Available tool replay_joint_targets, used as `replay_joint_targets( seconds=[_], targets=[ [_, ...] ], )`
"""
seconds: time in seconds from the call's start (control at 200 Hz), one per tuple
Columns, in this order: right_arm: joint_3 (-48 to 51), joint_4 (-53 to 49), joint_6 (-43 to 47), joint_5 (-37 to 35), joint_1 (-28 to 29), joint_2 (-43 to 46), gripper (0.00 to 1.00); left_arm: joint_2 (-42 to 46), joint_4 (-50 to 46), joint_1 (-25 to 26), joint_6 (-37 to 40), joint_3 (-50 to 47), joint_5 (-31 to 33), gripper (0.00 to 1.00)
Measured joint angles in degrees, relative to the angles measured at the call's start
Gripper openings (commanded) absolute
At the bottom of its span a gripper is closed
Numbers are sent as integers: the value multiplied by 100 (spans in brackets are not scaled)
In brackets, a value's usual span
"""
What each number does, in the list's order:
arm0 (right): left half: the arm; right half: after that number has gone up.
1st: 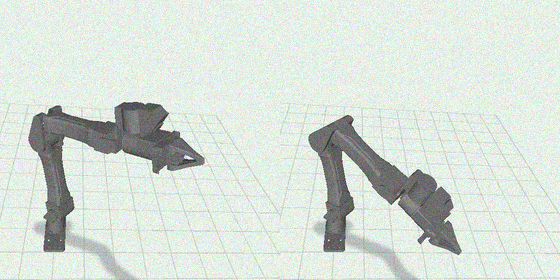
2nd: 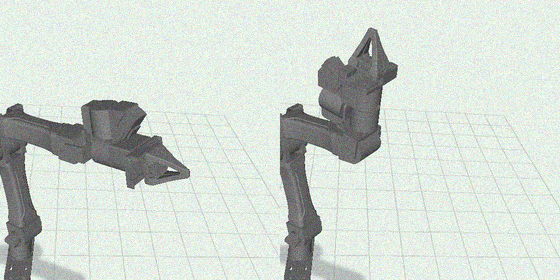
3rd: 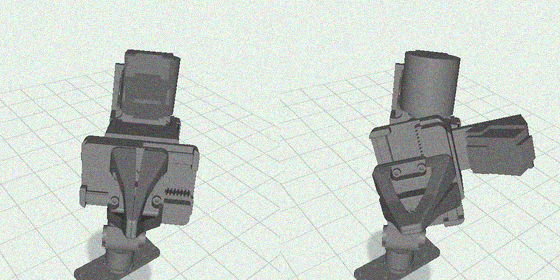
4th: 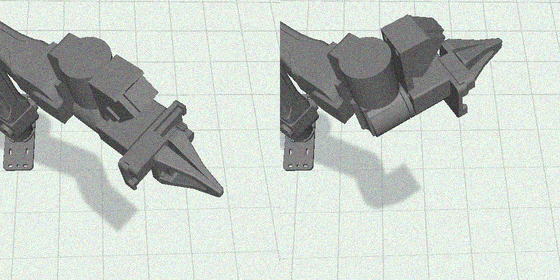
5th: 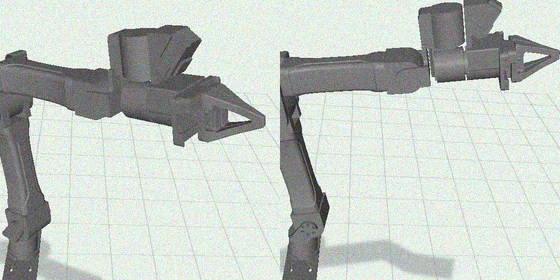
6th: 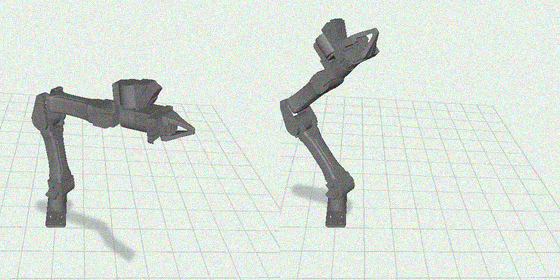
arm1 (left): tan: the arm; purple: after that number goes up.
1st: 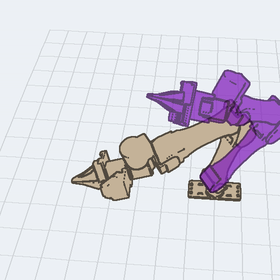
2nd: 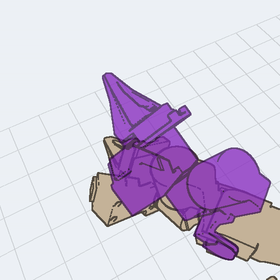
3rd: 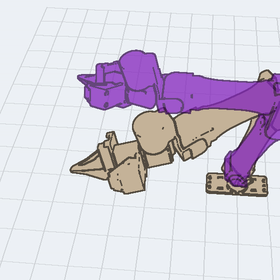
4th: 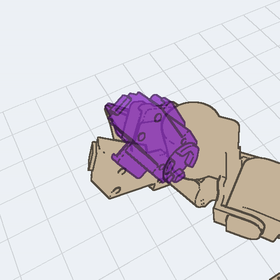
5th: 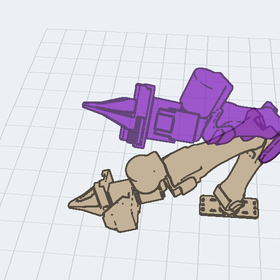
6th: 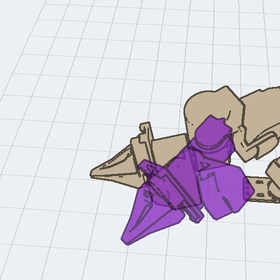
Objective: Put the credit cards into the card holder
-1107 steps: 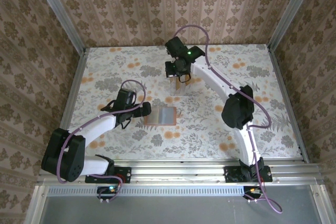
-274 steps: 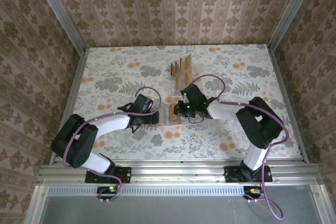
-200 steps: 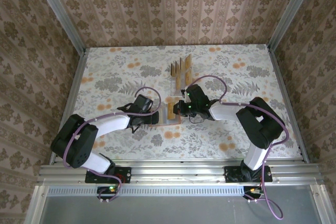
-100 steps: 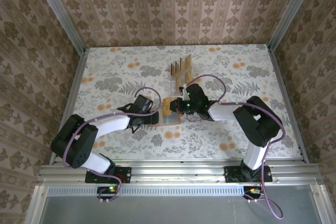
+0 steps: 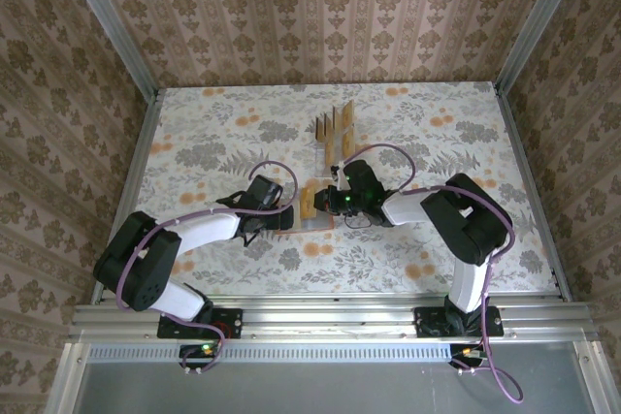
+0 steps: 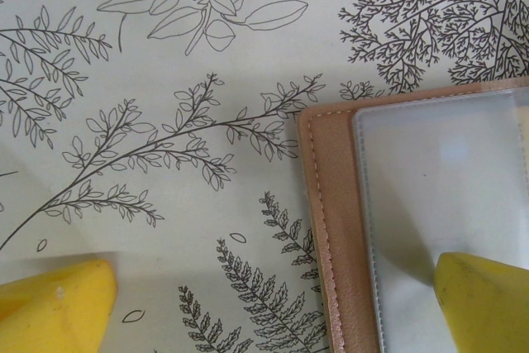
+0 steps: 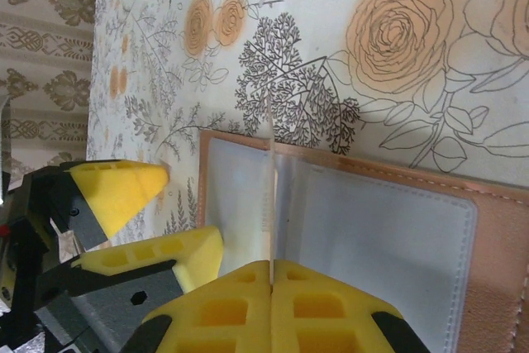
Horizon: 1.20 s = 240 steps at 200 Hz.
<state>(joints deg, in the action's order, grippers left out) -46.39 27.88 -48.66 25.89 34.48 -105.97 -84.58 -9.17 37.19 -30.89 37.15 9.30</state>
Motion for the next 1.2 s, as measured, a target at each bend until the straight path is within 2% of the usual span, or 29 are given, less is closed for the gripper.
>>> replay_joint_targets(
  seconds=[1.2],
  targets=[
    [492,778,-103,422,72,-168,0,33,-68,2,0,0,20,100]
  ],
)
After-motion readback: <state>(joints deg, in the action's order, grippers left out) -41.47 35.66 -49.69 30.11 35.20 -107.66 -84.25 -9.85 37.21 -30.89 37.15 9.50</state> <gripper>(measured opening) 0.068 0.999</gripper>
